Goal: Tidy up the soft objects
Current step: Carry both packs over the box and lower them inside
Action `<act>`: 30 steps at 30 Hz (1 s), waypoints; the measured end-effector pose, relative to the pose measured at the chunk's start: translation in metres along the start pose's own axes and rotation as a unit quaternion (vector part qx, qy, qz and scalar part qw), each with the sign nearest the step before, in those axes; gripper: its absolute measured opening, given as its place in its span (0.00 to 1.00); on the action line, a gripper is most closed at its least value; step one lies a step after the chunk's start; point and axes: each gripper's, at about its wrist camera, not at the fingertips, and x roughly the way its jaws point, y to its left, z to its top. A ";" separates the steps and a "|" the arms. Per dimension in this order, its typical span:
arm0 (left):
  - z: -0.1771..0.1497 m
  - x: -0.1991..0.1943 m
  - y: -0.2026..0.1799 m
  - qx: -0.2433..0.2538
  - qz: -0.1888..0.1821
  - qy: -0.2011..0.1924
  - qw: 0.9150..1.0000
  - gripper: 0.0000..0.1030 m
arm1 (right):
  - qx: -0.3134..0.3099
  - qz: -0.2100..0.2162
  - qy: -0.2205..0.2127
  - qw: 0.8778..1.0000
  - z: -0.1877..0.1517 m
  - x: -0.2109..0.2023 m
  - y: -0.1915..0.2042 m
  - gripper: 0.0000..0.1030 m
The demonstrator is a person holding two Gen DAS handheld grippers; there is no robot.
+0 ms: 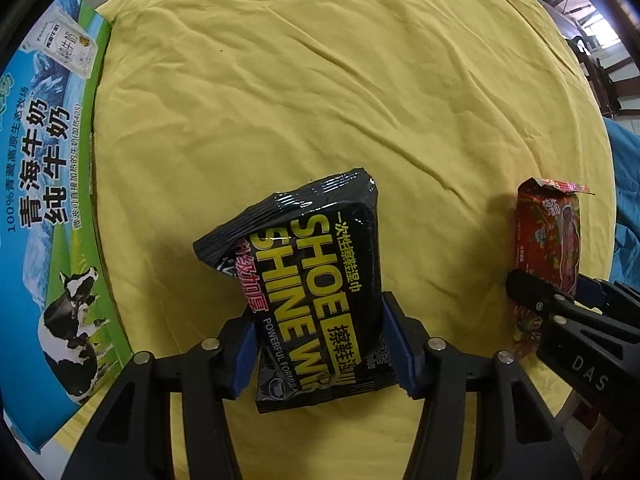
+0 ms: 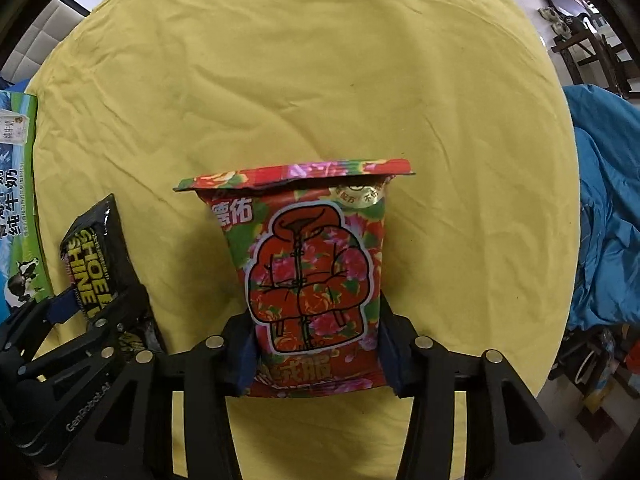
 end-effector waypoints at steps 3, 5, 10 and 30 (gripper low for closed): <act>-0.008 -0.009 0.002 0.005 0.000 -0.012 1.000 0.51 | 0.004 0.003 -0.010 1.000 -0.006 -0.005 0.004 0.46; -0.012 -0.021 0.002 0.008 -0.002 -0.025 1.000 0.51 | 0.002 0.003 -0.020 1.000 -0.012 -0.014 0.005 0.46; -0.029 -0.060 0.008 0.015 -0.016 -0.064 0.998 0.51 | 0.009 0.018 -0.044 0.999 -0.031 -0.040 0.006 0.46; -0.107 -0.228 0.145 -0.001 -0.064 -0.196 0.979 0.51 | -0.041 0.118 -0.144 0.982 -0.118 -0.195 0.136 0.45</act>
